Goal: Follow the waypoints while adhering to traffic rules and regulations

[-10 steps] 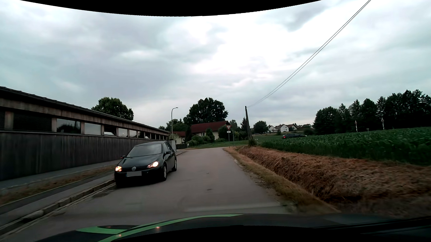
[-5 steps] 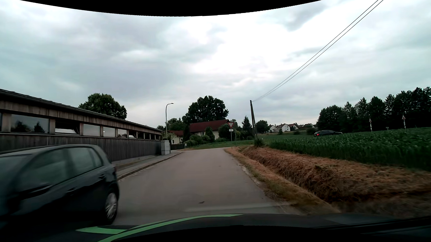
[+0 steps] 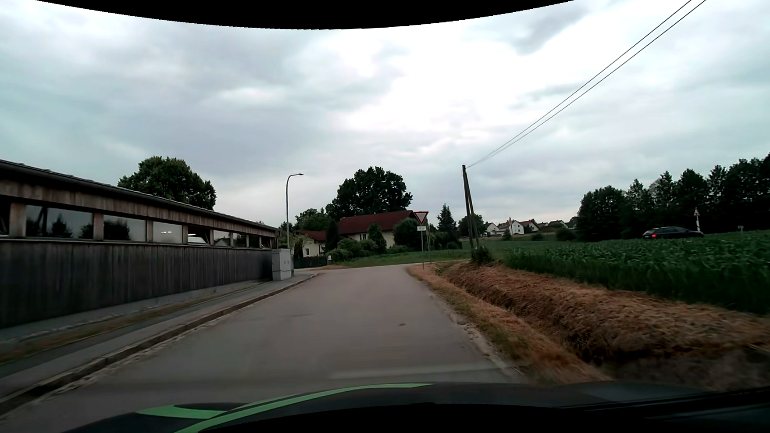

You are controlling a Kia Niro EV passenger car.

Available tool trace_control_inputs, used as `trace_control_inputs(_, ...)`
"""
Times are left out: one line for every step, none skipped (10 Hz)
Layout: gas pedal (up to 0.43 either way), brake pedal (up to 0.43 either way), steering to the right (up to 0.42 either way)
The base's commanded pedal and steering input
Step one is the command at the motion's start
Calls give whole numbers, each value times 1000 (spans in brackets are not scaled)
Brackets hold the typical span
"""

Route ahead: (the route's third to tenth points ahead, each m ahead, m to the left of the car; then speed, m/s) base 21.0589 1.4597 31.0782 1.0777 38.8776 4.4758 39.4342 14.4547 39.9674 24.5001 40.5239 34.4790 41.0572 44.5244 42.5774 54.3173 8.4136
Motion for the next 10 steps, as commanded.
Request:
trace_control_inputs(0, 0, -12)
trace_control_inputs(0, 0, -11)
trace_control_inputs(0, 0, -11)
trace_control_inputs(0, 0, -9)
trace_control_inputs(0, 0, -6)
trace_control_inputs(0, 0, -5)
trace_control_inputs(0, 0, -5)
trace_control_inputs(0, 6, -5)
trace_control_inputs(0, 12, -5)
trace_control_inputs(0, 24, -5)
